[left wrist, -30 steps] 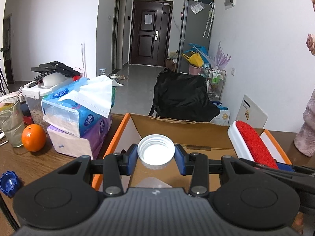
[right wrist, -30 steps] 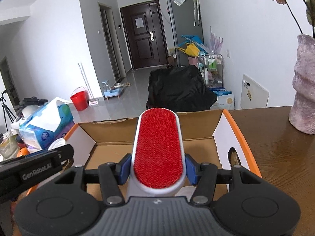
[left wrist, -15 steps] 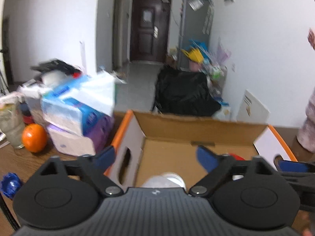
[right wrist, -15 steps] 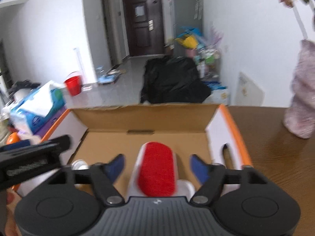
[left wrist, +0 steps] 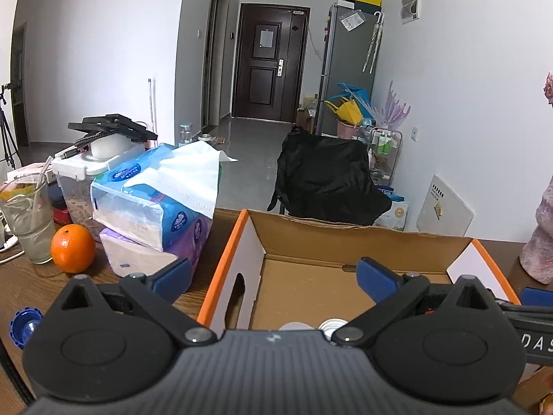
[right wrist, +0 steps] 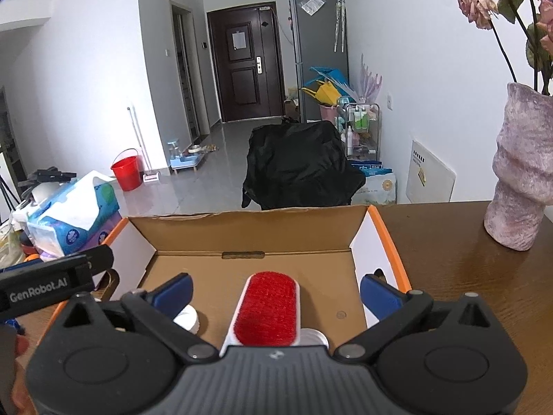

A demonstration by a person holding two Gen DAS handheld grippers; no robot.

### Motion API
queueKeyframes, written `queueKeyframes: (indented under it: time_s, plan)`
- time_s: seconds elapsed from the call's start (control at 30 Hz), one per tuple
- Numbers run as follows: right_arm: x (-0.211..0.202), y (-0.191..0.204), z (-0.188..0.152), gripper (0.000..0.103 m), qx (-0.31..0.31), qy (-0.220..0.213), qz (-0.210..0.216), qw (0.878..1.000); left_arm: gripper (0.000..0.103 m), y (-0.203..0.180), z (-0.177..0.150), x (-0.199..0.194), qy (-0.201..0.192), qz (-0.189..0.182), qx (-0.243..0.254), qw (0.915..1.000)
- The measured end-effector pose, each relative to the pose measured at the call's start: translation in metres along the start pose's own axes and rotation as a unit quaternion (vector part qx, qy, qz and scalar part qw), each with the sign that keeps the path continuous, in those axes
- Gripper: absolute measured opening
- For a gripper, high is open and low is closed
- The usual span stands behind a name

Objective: Organize rigid objects
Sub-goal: 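Open both tools to drop the cap and lint brush into the box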

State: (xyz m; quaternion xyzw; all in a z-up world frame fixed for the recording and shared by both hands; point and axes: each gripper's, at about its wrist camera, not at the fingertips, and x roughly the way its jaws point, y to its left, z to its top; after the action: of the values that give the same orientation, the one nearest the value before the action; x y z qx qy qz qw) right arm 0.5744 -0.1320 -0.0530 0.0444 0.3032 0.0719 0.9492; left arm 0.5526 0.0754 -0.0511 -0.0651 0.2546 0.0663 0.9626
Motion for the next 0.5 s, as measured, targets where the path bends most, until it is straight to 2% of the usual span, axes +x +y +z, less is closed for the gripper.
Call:
queueKeyframes:
  time_s: [0.5]
  plan:
    - [-0.036,-0.003,-0.009,0.103,-0.005,-0.044,-0.011,0.999,0.103,-0.007,-0.011,-0.043,-0.038,0.002,0.005,0.9993]
